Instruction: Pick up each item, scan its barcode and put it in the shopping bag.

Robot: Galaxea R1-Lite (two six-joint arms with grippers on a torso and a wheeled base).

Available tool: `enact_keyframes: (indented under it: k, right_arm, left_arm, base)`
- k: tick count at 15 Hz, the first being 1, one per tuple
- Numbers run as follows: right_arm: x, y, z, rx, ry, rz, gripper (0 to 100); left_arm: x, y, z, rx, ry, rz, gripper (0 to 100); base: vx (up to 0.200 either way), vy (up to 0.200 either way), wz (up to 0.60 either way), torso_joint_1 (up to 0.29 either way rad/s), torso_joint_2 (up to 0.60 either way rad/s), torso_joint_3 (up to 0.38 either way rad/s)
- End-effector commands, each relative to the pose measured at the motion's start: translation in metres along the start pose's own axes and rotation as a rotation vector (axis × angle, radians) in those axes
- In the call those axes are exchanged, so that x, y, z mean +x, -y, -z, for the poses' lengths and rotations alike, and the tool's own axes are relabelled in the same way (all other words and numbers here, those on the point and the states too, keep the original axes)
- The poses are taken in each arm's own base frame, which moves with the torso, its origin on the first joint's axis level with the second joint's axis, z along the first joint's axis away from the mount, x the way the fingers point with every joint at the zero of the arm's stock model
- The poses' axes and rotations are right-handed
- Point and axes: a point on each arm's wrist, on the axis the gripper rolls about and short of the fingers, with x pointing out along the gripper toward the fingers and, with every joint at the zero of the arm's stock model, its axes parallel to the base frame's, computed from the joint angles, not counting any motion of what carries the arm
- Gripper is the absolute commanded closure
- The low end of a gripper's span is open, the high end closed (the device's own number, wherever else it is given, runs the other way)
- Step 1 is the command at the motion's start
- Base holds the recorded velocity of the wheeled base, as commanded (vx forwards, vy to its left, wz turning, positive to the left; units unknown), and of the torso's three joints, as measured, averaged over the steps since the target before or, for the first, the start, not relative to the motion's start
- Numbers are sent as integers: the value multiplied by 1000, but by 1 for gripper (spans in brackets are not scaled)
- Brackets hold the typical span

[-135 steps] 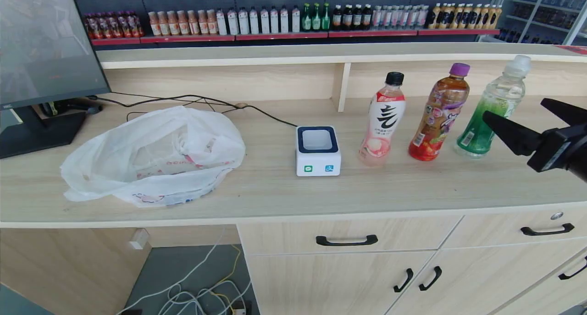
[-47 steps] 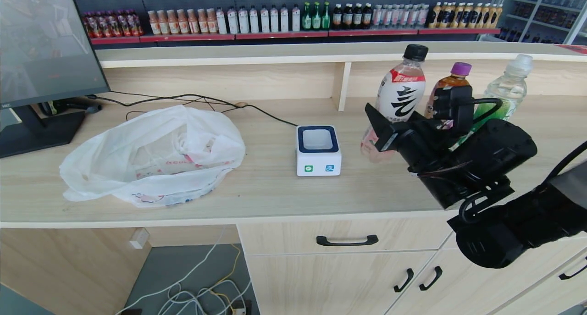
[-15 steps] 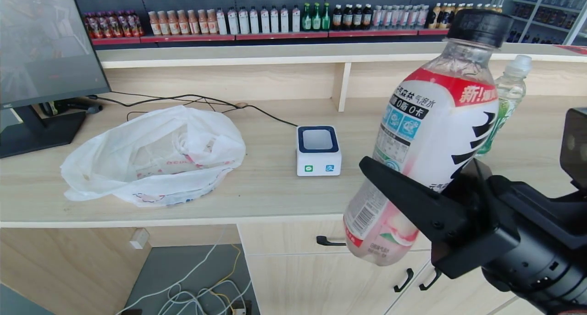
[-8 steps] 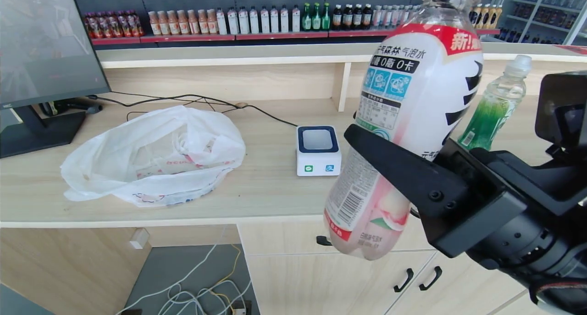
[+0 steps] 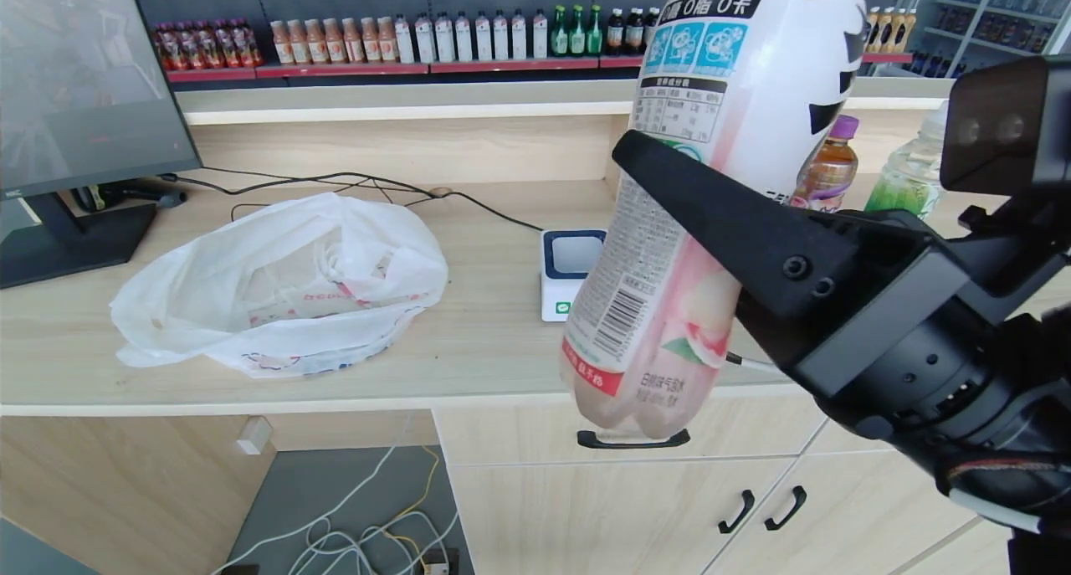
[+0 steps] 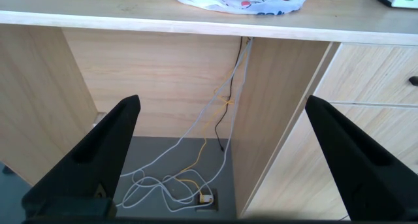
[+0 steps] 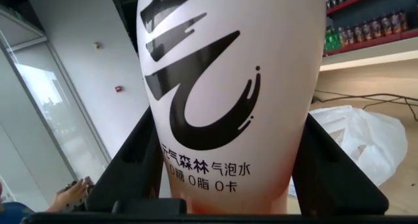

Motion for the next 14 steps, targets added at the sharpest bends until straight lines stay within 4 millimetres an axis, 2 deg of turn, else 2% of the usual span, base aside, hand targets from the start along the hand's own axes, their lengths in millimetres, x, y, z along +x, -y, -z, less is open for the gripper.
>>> enact_keyframes:
  k: [1, 4, 7, 14]
  right_arm:
    - [-5, -6, -9, 15, 20, -11, 100]
    - [-12, -16, -23, 78, 51, -32, 100]
    - [-23, -20, -24, 115, 39, -28, 100]
    - [-25, -26, -31, 112, 61, -47, 100]
  left_arm:
    - [0, 0, 0, 0, 0, 0, 0]
    - [0, 0, 0, 0, 0, 0, 0]
    - [0, 0, 0, 0, 0, 0, 0]
    - [0, 0, 0, 0, 0, 0, 0]
  base:
    - [0, 0, 0, 0, 0, 0]
    - [0, 0, 0, 0, 0, 0]
    - [0, 0, 0, 0, 0, 0]
    - [0, 0, 0, 0, 0, 0]
